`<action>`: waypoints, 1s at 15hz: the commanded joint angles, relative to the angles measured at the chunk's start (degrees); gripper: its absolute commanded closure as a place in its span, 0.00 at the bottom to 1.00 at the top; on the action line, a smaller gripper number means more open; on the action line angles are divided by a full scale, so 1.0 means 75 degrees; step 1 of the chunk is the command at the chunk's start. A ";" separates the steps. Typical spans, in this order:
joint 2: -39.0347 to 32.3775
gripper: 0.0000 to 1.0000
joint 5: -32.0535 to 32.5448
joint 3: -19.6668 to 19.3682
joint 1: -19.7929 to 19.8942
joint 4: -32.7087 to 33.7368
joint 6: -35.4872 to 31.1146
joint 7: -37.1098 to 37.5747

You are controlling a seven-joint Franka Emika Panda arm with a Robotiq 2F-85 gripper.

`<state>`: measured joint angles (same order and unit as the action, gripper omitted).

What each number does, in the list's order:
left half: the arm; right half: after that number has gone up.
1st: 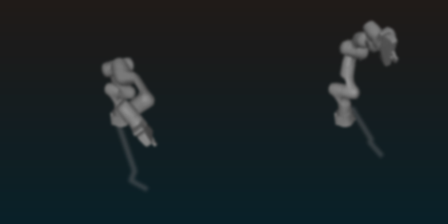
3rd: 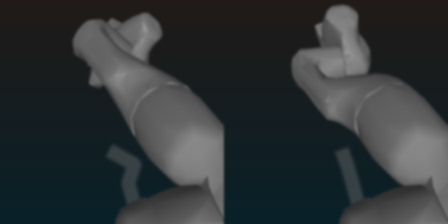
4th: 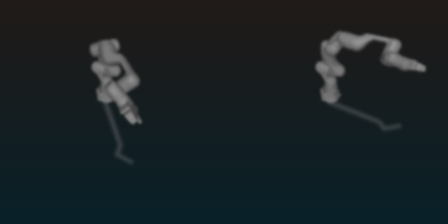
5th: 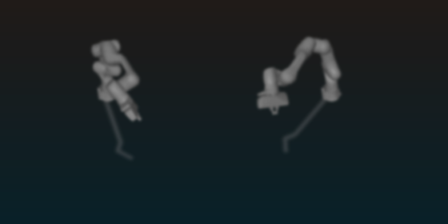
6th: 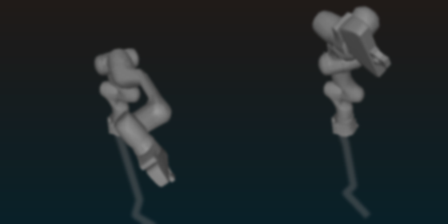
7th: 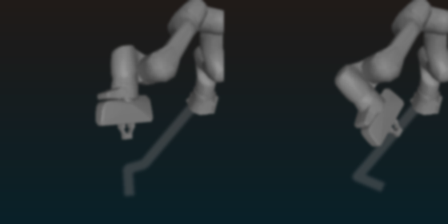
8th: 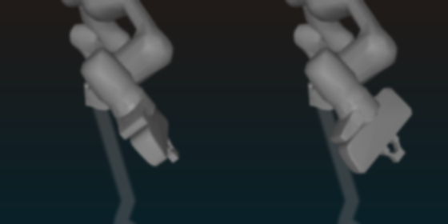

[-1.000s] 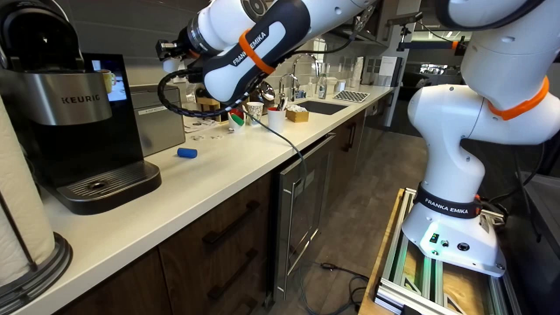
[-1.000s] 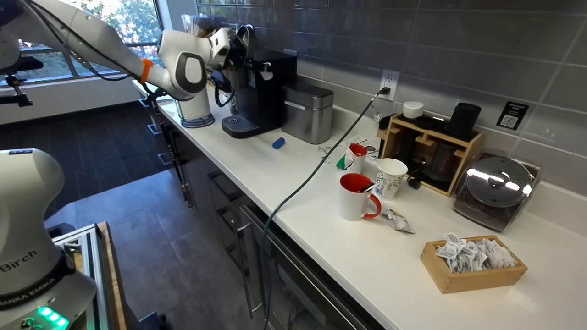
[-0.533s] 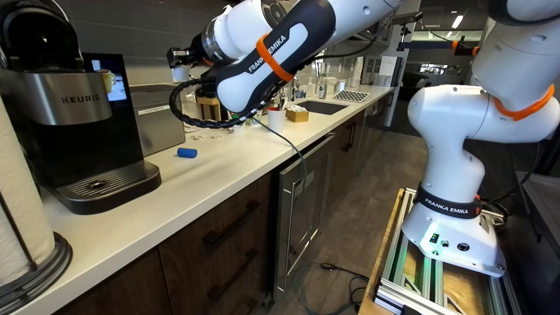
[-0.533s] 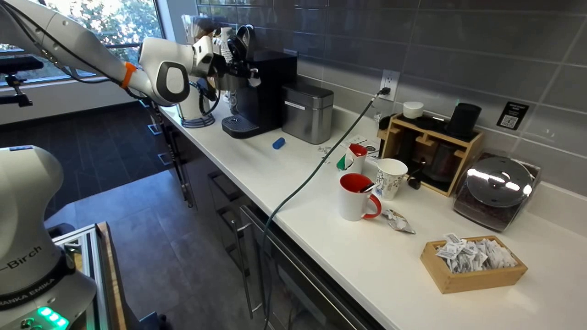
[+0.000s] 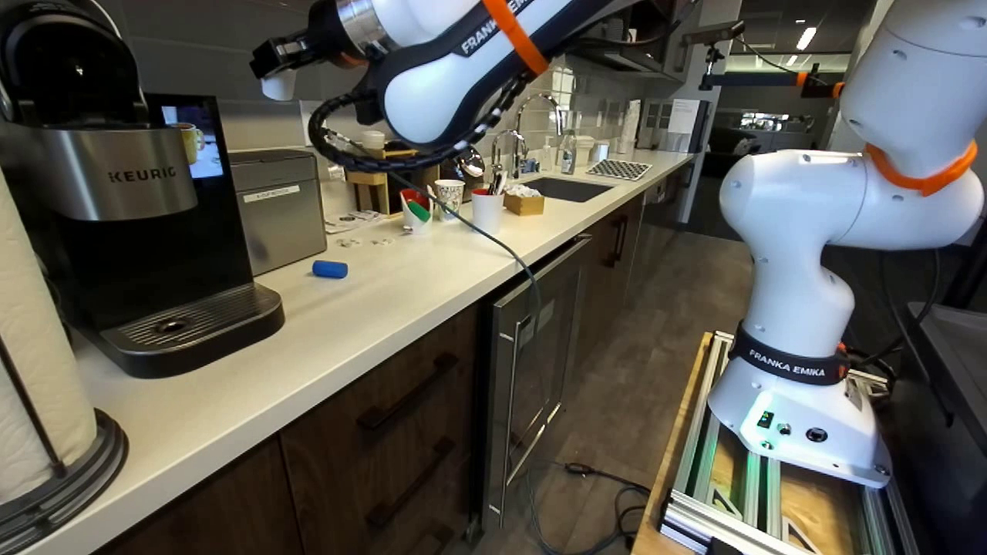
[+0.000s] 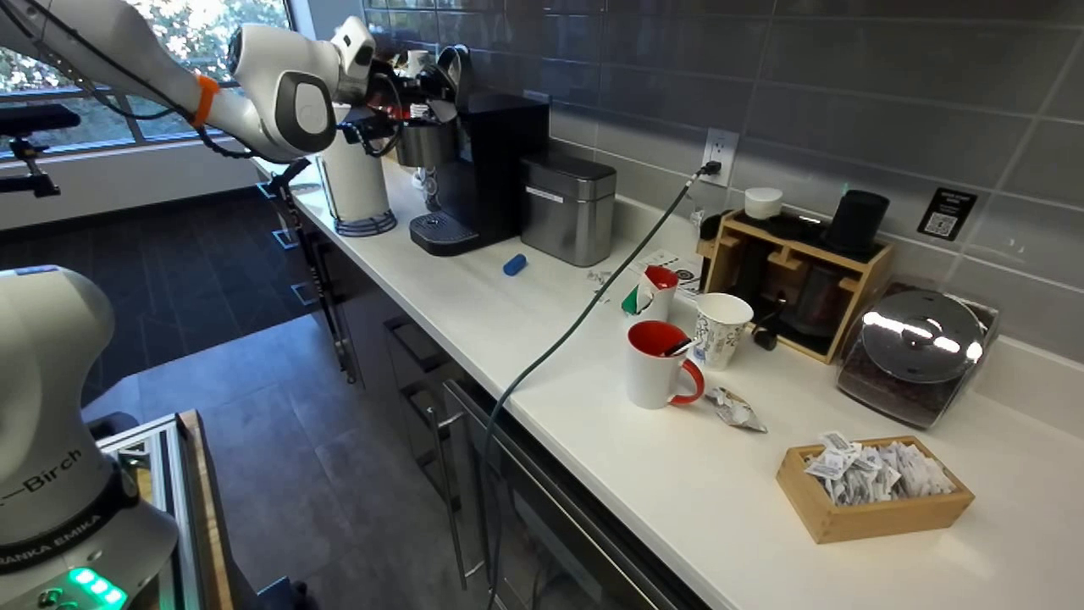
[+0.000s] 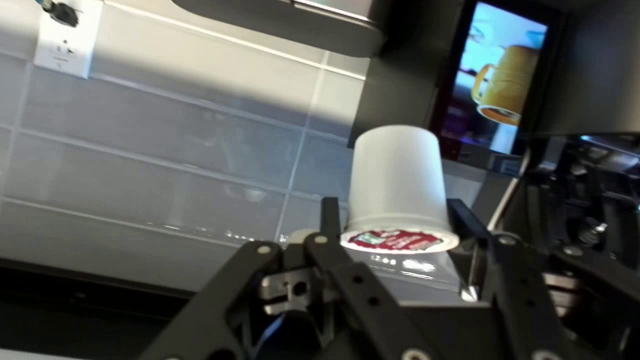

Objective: Put the blue block upright, then put the coffee pod in the coffeemaker

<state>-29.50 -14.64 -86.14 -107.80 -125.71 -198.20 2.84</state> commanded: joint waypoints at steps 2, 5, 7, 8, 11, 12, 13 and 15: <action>0.1871 0.71 0.1209 -0.0386 -0.1126 0.0096 0.0164 -0.1251; 0.2837 0.71 0.2165 0.0153 -0.0995 0.0303 0.0023 -0.1476; 0.3571 0.71 0.2868 0.0688 -0.0677 0.0323 -0.0132 -0.1509; 0.3928 0.71 0.3219 0.0914 -0.0561 0.0272 -0.0185 -0.1515; 0.3335 0.46 0.2929 0.0719 -0.0638 0.0365 -0.0069 -0.1244; 0.3221 0.71 0.2817 0.0735 -0.0522 0.0415 -0.0176 -0.1191; 0.3156 0.71 0.2718 0.0745 -0.0444 0.0463 -0.0219 -0.1110; 0.3388 0.71 0.2824 0.0954 -0.0255 0.0572 -0.0113 -0.0988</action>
<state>-3.19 7.13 -80.42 -111.60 -122.66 -198.78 -6.74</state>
